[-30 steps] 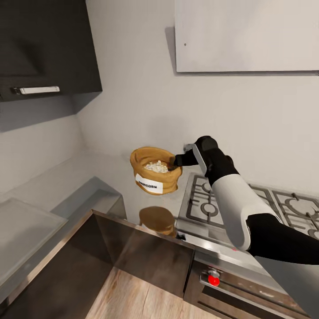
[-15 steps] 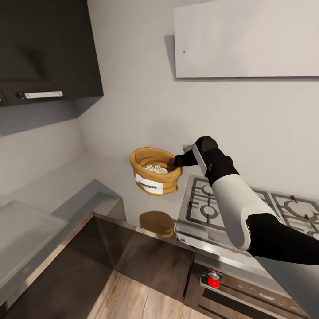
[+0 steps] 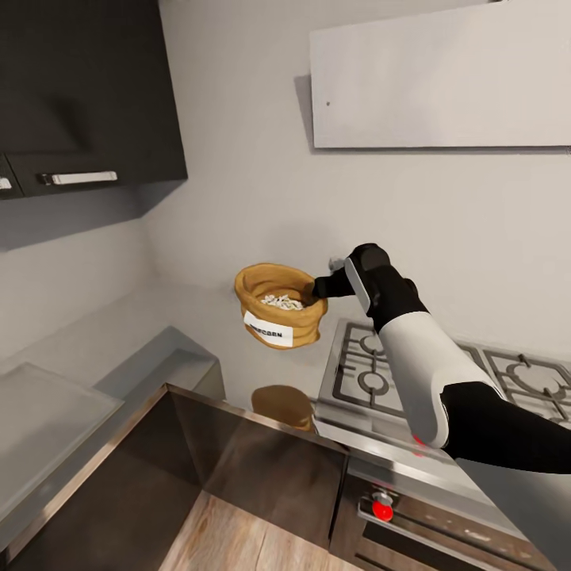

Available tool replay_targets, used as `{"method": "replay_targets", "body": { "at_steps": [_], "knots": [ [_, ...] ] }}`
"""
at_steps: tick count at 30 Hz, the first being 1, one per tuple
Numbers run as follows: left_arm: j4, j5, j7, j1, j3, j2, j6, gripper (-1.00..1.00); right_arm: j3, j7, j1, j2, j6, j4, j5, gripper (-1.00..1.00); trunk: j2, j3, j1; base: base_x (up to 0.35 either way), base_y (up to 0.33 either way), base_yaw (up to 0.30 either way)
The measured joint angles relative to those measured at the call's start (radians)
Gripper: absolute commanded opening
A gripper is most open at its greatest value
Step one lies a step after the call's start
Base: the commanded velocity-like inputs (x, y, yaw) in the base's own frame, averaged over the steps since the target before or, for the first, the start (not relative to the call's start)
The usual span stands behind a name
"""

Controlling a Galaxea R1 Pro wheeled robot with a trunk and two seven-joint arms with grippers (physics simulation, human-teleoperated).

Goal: In the kitchen, take the popcorn bag from the countertop, put it into the microwave, and heat it until the popcorn is cooked so the cooked popcorn ends up inside the bag.

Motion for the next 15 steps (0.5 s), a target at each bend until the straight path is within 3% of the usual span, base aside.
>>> {"method": "replay_targets", "body": {
  "at_steps": [15],
  "knots": [
    [0.004, 0.0, 0.0, 0.0, -0.001, -0.001, 0.0, 1.0, 0.001, -0.003, 0.0, 0.0, 0.0, 0.028, -0.006, -1.0, 0.0, 0.024, 0.0, 0.0, 0.0, -0.018]
  ]
}}
